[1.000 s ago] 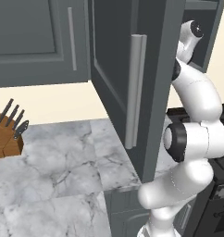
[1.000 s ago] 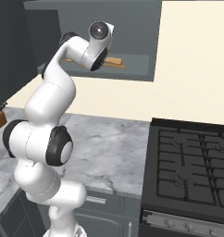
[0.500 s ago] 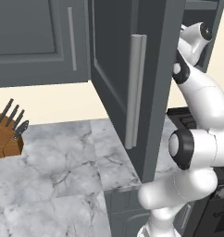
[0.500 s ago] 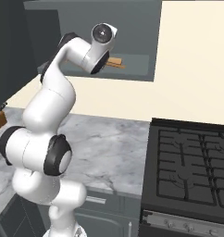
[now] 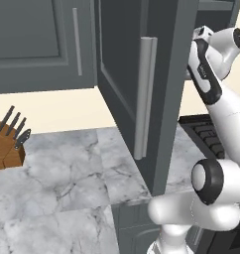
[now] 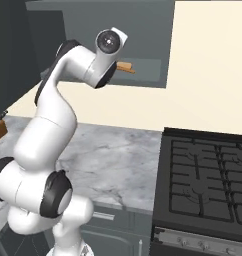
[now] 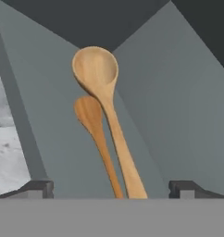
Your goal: Organize the utensils by type. Pick up the wooden spoons from the counter and place them in the open cabinet. Then pick up the metallic utensils from the counter and place them in the open drawer.
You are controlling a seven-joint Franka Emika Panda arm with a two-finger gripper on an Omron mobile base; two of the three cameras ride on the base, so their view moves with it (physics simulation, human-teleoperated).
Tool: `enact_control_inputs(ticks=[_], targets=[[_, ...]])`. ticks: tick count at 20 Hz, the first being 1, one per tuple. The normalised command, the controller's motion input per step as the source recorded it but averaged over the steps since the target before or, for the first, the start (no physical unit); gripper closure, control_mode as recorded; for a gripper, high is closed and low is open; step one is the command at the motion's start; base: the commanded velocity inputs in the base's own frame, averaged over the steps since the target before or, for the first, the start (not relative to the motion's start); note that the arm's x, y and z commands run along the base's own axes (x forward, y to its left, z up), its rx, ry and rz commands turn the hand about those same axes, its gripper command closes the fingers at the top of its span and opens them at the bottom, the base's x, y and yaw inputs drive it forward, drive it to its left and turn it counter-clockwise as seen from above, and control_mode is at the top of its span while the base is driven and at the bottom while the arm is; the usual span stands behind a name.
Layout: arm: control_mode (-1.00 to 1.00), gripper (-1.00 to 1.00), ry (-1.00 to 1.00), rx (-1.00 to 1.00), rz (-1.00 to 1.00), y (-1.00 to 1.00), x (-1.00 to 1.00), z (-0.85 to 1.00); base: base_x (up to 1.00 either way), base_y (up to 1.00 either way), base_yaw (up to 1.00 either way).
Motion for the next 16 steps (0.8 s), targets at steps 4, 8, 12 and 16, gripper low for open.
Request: enact_control_inputs(ticks=[4,8,12,16], targets=[[-1.00,-1.00,0.04,0.01,-0.02,-0.21,-0.66,0.09,0.00,0.00,0.00],[-1.00,-1.00,0.25,-0.04,0.00,-0.26,-0.75,-0.07,0.00,0.00,0.00],[-1.00,-1.00,0.53,-0.01,-0.09,-0.08,-0.74,-0.31,0.00,0.00,0.00],[-1.00,-1.00,0.52,-0.01,-0.02,-0.06,-0.85,-0.47,0.00,0.00,0.00]])
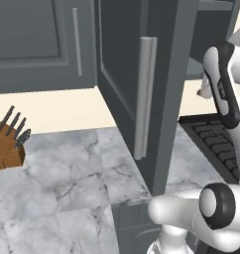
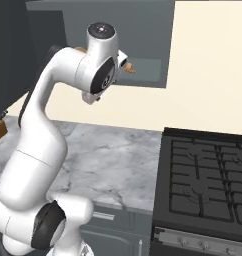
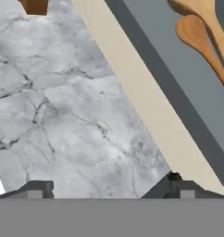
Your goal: Organize the utensils by type. Pick up the wooden spoons from the counter and place them in the open cabinet. Then pick up the metallic utensils from the counter and place them in the open drawer.
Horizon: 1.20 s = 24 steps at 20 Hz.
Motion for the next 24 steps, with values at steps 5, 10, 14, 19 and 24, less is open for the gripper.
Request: enact_control_inputs(ticks=[5,10,14,19,24], targets=[[-1.00,-1.00,0.56,0.03,-0.36,-0.08,-0.76,-0.47,0.00,0.00,0.00],[-1.00,-1.00,0.18,0.02,-0.43,-0.02,-0.66,-0.66,0.00,0.00,0.00],[-1.00,-1.00,0.04,0.02,-0.31,0.00,-0.41,-0.60,0.00,0.00,0.00],[-1.00,-1.00,-0.15,0.00,-0.11,0.02,-0.17,-0.57,0.00,0.00,0.00],[-1.00,-1.00,-0.23,0.00,-0.02,0.14,0.00,-0.32,0.00,0.00,0.00]])
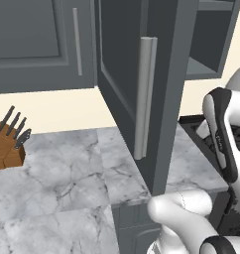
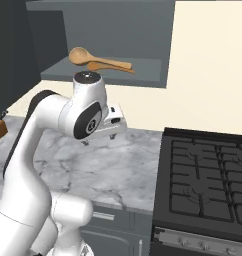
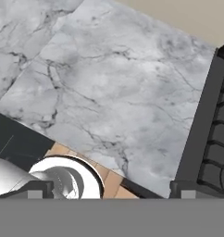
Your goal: Organize the utensils by type. Pick up the wooden spoons from the counter and place them in the open cabinet. Then pick up the metallic utensils from the counter and place them in the open drawer.
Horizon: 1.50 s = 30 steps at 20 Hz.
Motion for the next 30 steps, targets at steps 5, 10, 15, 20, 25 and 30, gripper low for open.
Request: enact_control_inputs(ticks=[5,10,15,20,25,30], targets=[[1.00,-1.00,-0.02,0.00,0.00,0.01,-0.01,-0.01,-0.04,-0.03,-0.02],[1.00,-1.00,0.00,0.00,0.00,0.00,0.00,0.00,-0.07,-0.70,-0.14],[1.00,-1.00,0.00,0.00,0.00,0.00,0.00,0.00,-0.76,-0.64,-0.13],[1.00,-1.00,0.00,0.00,0.00,0.00,0.00,0.00,-1.00,-0.07,0.15],[1.00,-1.00,0.00,0.00,0.00,0.00,0.00,0.00,-0.99,-0.13,0.35],[1.00,-1.00,0.00,0.00,0.00,0.00,0.00,0.00,-0.94,-0.25,0.36]])
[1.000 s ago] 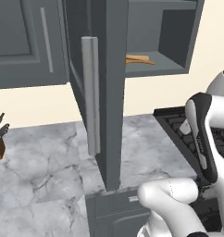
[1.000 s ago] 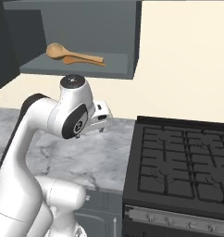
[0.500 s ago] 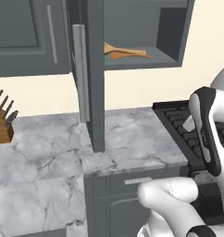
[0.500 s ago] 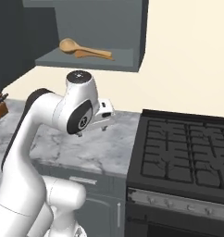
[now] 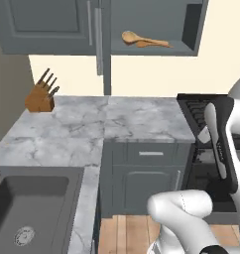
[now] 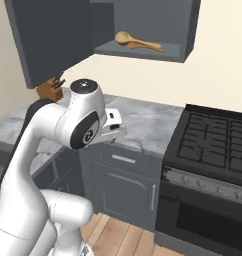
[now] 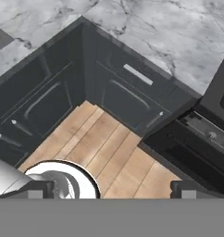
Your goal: Organize the utensils by type. Pick up the wooden spoons from the counter and place them in the open cabinet. Then pick up the metallic utensils from the counter and place them in the open drawer.
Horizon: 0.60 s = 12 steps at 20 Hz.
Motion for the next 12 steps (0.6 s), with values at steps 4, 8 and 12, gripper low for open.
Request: enact_control_inputs(ticks=[4,8,12], targets=[[1.00,-1.00,0.00,0.00,0.00,0.00,0.00,0.00,-0.92,-0.34,0.56],[1.00,-1.00,0.00,0.00,0.00,0.00,0.00,0.00,-0.89,-0.26,0.73],[1.00,-1.00,0.00,0.00,0.00,0.00,0.00,0.00,-0.94,-0.20,0.69]])
